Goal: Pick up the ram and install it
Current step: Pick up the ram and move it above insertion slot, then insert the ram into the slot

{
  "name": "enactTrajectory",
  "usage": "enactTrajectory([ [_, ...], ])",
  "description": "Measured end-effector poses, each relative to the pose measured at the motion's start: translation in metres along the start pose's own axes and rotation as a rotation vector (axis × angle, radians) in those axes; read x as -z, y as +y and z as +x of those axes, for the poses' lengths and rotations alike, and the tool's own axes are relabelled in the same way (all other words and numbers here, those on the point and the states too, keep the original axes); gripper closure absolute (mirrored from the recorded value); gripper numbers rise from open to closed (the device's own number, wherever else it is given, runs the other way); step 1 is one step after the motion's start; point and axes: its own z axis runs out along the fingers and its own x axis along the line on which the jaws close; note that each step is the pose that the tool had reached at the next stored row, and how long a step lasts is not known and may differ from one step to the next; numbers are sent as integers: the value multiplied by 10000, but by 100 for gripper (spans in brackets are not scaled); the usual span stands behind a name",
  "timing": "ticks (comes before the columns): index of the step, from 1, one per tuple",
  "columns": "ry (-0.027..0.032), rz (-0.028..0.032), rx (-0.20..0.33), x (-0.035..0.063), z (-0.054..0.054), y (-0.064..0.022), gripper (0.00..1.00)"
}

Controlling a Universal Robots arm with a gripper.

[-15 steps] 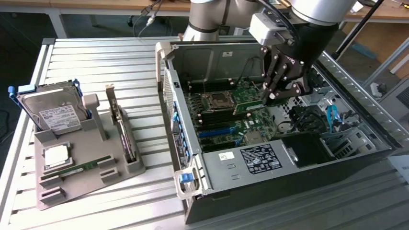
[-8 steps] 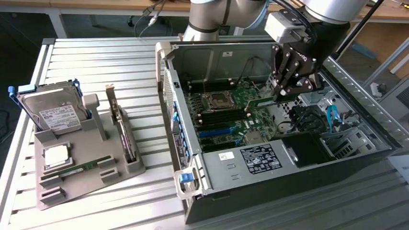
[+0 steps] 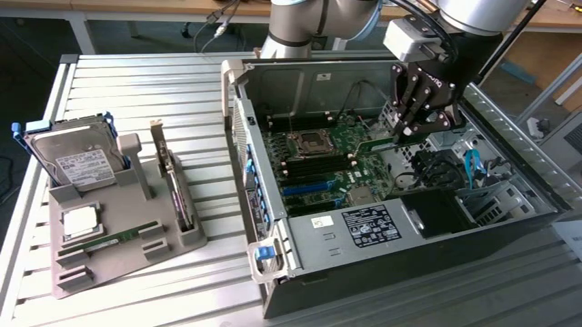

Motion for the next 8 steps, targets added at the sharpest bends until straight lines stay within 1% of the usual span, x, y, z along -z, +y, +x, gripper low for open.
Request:
enactTrajectory([
  [7, 0, 0, 1, -1, 0, 0, 88],
  [8, -3, 1, 2, -15, -14, -1, 88],
])
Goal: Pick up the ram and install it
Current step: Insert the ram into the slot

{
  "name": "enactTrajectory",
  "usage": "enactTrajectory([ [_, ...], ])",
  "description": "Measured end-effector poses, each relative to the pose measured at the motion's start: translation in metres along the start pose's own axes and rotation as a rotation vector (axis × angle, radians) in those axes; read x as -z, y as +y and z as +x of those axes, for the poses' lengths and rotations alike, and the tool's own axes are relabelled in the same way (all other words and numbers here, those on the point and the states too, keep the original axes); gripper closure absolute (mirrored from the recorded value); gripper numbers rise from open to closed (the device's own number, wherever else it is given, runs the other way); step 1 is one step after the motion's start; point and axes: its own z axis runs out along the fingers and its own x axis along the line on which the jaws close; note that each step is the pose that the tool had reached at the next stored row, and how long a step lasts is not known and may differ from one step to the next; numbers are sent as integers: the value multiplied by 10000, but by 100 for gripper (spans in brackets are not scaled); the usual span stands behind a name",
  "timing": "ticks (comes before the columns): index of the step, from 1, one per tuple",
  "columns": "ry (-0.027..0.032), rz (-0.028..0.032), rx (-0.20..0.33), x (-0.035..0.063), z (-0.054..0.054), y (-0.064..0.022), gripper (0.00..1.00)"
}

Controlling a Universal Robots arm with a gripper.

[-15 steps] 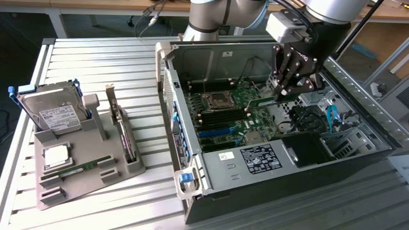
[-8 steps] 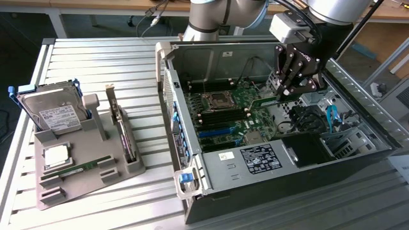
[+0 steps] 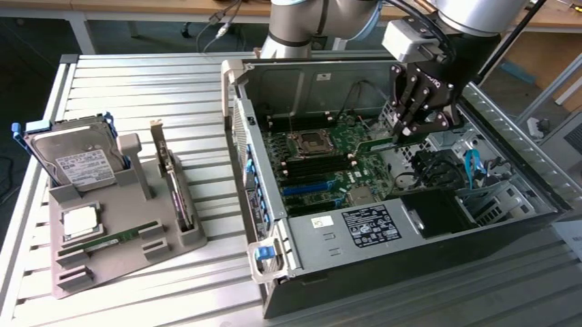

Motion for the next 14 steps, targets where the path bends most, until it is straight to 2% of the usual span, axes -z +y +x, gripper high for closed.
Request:
enactTrajectory([
  [4, 3, -1, 25, -97, -159, 0, 88],
  [9, 2, 1, 25, -194, -318, 101, 88],
  [14, 3, 1, 26, -288, -378, 175, 88],
])
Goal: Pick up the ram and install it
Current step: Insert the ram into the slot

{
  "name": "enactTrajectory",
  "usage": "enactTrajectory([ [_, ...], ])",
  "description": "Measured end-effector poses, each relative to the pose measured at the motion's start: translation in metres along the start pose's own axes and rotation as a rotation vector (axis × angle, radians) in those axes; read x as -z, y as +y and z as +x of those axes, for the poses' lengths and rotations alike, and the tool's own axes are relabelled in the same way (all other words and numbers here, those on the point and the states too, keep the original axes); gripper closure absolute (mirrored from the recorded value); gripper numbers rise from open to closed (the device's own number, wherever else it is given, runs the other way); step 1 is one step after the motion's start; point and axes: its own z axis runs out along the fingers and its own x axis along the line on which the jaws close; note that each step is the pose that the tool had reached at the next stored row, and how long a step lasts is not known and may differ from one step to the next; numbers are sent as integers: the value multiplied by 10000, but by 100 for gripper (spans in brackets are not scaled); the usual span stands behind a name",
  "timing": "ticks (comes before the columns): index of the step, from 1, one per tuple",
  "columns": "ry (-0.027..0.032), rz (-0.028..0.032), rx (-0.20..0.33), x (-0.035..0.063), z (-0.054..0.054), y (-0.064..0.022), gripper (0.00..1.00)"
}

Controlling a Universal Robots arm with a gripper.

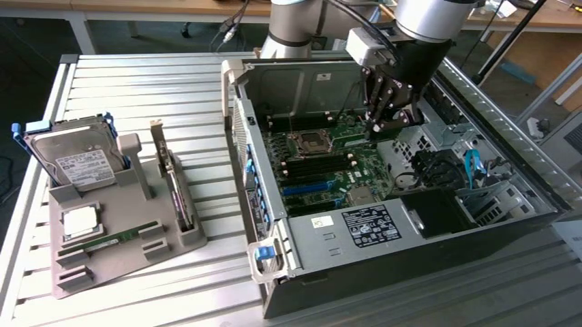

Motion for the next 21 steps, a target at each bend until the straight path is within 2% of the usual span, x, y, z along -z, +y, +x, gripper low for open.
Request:
enactTrajectory([
  [4, 0, 0, 0, -83, -41, 102, 88],
  [7, -1, 1, -1, -183, -102, 282, 88],
  [8, 3, -1, -1, -219, -126, 315, 88],
  [12, 2, 0, -13, -358, -241, 308, 88],
  [16, 16, -3, -655, -452, -258, 309, 88],
  [21, 24, -3, -676, -551, -303, 308, 88],
])
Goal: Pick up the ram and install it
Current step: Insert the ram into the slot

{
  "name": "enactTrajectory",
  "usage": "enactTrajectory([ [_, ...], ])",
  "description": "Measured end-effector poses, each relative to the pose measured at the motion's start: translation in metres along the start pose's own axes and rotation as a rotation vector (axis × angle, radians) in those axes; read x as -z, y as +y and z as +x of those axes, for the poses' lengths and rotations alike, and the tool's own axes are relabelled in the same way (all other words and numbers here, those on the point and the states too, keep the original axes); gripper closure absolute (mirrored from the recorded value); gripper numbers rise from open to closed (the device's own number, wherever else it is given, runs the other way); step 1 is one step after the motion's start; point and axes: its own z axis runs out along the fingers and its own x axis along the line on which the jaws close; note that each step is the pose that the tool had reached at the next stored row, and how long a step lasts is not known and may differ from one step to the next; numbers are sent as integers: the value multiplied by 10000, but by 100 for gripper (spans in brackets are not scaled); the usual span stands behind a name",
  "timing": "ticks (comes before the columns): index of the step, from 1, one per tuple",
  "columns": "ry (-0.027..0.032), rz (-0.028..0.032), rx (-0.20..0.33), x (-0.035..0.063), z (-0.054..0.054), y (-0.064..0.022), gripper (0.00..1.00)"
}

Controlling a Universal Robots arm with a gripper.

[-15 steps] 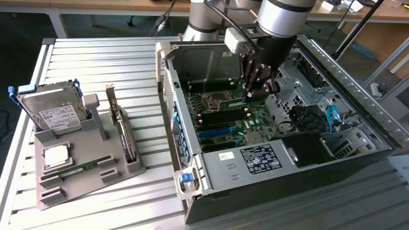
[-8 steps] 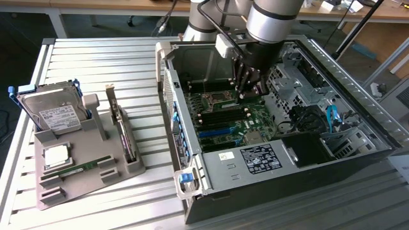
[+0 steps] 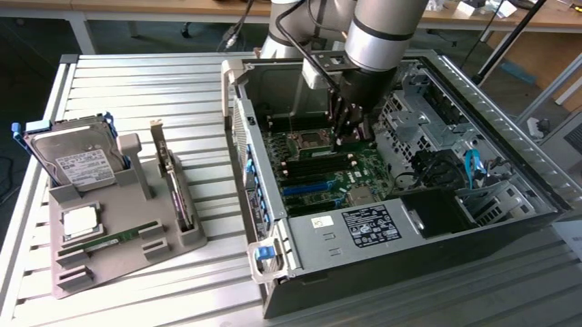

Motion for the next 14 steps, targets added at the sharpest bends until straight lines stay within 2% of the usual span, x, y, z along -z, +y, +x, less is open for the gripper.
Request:
enactTrajectory([
  [14, 12, 0, 0, -287, -85, 13, 88],
])
